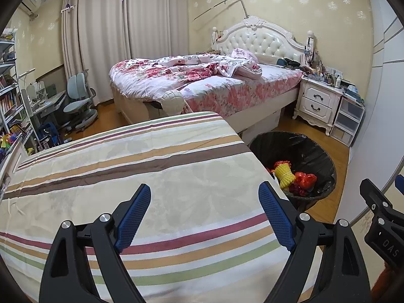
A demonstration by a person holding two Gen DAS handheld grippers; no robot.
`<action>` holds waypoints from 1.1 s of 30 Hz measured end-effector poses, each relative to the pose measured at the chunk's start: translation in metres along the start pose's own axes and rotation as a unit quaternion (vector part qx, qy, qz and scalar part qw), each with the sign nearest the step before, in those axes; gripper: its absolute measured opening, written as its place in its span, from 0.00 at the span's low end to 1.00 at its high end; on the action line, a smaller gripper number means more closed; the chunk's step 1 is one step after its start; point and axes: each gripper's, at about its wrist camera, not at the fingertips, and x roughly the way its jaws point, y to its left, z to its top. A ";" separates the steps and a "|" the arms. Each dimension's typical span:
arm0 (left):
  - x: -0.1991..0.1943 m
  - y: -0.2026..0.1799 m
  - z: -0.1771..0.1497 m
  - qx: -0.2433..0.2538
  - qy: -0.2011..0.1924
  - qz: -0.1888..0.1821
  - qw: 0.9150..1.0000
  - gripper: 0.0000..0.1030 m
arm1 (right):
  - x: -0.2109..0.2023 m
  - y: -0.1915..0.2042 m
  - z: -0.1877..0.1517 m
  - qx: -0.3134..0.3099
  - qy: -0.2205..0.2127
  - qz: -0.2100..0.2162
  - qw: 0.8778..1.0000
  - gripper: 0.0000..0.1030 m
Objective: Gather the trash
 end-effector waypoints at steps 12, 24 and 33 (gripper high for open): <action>0.000 0.003 0.000 -0.003 0.003 0.000 1.000 0.82 | 0.000 0.002 0.000 0.000 0.001 0.001 1.000 0.92; 0.003 0.004 -0.003 -0.006 0.006 0.000 1.000 0.82 | -0.001 0.003 0.000 0.000 0.002 0.001 1.000 0.92; 0.004 0.004 -0.003 -0.006 0.006 0.000 1.000 0.82 | 0.000 0.002 0.000 0.000 0.001 0.001 1.000 0.92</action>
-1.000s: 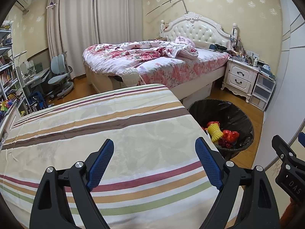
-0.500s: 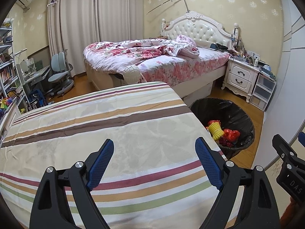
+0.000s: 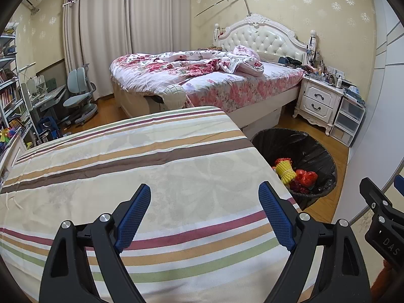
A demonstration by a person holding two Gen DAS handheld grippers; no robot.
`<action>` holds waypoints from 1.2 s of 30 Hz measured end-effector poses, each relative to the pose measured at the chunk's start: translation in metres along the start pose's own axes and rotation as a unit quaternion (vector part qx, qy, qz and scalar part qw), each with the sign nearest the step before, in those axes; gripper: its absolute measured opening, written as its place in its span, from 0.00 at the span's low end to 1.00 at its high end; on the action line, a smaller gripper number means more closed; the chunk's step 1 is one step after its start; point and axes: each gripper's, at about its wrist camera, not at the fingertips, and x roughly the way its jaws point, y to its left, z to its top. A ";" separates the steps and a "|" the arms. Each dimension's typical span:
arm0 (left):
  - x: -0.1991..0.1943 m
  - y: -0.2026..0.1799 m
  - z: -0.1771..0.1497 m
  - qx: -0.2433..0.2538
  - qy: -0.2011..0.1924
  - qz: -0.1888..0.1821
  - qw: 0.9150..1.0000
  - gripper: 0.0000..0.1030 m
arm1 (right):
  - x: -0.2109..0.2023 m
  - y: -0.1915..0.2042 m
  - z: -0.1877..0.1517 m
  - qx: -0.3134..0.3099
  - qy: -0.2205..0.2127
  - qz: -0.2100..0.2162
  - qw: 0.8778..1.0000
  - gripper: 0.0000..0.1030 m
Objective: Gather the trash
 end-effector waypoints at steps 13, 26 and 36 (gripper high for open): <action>0.000 0.000 -0.001 -0.001 0.000 -0.001 1.000 0.82 | 0.000 0.000 0.001 0.000 0.000 0.000 1.000 0.92; 0.001 -0.001 -0.002 -0.003 0.002 -0.002 1.000 0.82 | -0.001 0.001 0.001 0.000 0.001 0.000 1.000 0.92; -0.007 -0.014 -0.008 0.006 -0.005 -0.002 1.000 0.82 | 0.000 0.000 0.002 -0.001 0.001 0.000 1.000 0.92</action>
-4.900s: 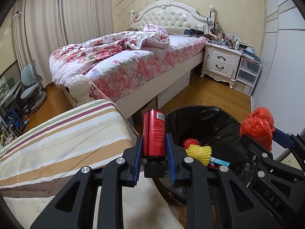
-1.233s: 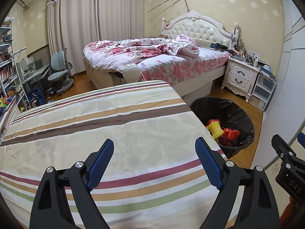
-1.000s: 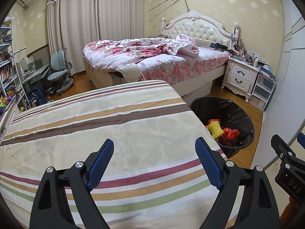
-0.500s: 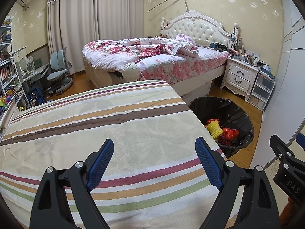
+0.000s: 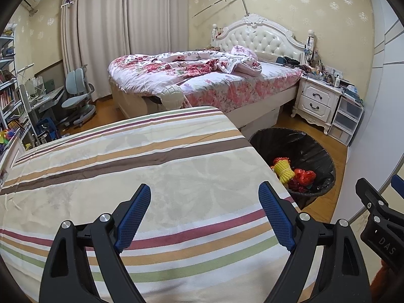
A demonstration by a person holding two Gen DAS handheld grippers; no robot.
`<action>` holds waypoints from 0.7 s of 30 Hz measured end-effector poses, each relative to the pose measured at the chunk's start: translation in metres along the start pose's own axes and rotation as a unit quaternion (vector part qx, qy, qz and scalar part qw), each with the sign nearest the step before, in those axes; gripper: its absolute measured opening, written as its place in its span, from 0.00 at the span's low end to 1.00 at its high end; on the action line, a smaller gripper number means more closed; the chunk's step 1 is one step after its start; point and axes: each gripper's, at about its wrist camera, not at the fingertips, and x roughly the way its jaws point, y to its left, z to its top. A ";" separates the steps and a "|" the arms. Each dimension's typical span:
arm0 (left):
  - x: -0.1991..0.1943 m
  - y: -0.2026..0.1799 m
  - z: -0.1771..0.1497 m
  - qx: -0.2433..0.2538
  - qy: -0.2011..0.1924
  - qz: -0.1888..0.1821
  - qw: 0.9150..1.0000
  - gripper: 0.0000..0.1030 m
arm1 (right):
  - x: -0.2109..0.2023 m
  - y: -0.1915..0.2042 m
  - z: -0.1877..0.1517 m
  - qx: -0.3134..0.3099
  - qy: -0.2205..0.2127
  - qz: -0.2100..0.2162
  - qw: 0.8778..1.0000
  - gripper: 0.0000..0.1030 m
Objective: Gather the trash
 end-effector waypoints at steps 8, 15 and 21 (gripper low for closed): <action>-0.005 -0.002 0.001 0.002 -0.006 0.001 1.000 0.82 | 0.000 0.001 0.000 0.000 0.001 0.000 1.000 0.92; -0.003 0.003 0.003 0.001 -0.009 -0.002 1.000 0.82 | 0.000 0.000 0.001 0.000 0.001 0.000 1.000 0.92; -0.001 0.008 0.005 -0.008 -0.009 -0.019 1.000 0.82 | -0.001 0.002 0.001 -0.002 0.002 0.002 1.000 0.92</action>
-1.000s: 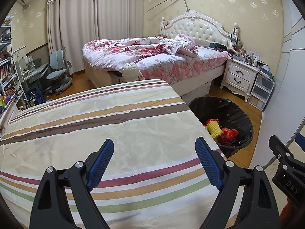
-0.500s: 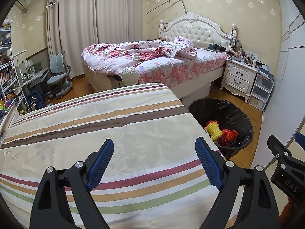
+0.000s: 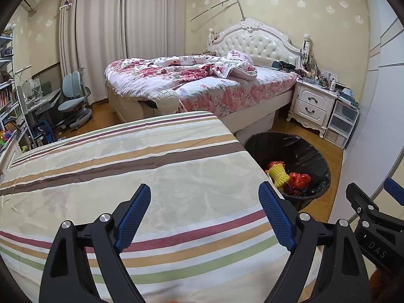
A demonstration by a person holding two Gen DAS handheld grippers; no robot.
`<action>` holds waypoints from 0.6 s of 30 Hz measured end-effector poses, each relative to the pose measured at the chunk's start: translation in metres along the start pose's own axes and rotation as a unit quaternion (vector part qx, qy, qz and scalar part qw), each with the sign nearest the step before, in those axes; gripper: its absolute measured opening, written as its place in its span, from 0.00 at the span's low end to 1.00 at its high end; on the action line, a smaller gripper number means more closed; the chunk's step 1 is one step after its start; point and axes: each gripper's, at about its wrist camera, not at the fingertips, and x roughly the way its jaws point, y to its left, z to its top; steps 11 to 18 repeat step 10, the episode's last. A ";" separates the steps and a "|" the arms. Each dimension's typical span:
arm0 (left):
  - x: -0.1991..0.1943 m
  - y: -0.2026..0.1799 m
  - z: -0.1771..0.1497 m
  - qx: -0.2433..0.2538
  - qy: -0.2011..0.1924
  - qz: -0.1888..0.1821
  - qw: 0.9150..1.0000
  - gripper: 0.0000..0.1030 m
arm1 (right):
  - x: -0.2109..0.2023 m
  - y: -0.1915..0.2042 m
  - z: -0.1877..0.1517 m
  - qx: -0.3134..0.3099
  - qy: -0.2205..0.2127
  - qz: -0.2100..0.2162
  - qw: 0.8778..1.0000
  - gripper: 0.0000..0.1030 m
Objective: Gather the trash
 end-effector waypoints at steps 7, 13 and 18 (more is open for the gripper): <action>0.003 0.010 0.002 0.007 -0.004 0.022 1.000 0.82 | -0.005 0.014 0.001 -0.007 0.007 0.023 1.000 0.92; 0.008 0.027 -0.001 0.006 0.009 0.042 0.999 0.82 | -0.002 0.026 0.002 -0.011 0.018 0.044 0.999 0.92; 0.008 0.027 -0.001 0.006 0.009 0.042 0.999 0.82 | -0.002 0.026 0.002 -0.011 0.018 0.044 0.999 0.92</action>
